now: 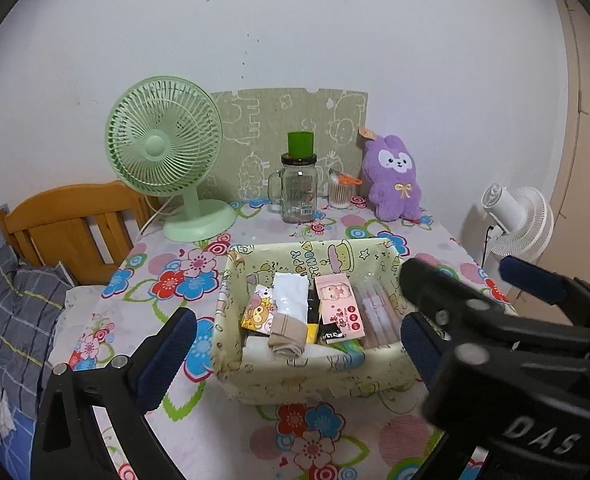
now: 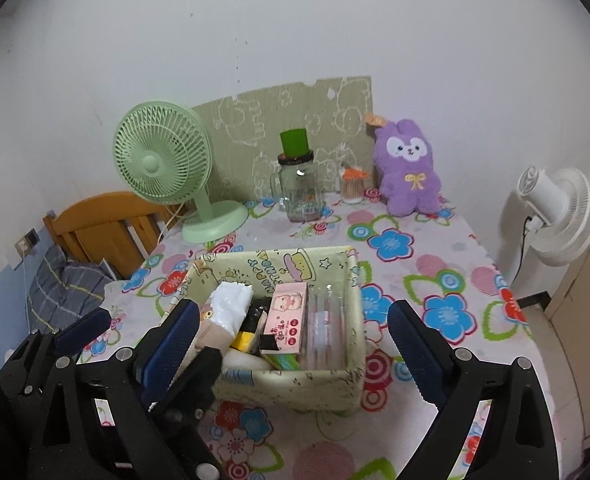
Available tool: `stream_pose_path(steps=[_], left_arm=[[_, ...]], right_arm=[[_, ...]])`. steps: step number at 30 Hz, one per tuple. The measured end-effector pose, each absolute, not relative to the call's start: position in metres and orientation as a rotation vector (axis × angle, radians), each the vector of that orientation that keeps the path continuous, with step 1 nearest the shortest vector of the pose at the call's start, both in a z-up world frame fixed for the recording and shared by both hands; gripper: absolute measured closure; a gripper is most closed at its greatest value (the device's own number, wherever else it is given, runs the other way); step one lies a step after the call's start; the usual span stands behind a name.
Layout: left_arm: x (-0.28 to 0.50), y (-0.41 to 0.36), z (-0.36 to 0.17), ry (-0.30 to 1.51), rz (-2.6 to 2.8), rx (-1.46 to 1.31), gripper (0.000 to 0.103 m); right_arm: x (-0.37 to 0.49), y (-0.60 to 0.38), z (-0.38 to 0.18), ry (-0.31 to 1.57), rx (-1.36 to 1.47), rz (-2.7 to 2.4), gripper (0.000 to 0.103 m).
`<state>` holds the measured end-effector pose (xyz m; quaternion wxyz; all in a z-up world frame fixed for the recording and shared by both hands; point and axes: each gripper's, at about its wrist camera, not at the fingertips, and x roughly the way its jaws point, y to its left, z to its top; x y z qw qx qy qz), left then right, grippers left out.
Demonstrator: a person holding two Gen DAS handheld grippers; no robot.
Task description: Organize soft objects
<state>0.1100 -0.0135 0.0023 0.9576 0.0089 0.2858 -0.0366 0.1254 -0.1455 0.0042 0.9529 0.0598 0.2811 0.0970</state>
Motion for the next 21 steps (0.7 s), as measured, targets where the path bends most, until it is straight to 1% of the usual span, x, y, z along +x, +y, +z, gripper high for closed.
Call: stream_pose_path(steps=[3,12,21], left_arm=[[0.098,-0.013,0.007,0.563,-0.063,0.021,0.000],[0.061,-0.003,0.018,0.513,-0.038,-0.002,0.000],[0.025,0.013,0.023,0.448,0.006,-0.033,0.000]], right_arm=[[0.112,-0.150,0.010,0.543,0.121,0.187,0.003],[0.067,-0.170,0.026,0.468,0.126,0.137,0.000],[0.029,-0.180,0.024,0.423,0.097,0.083,0.000]])
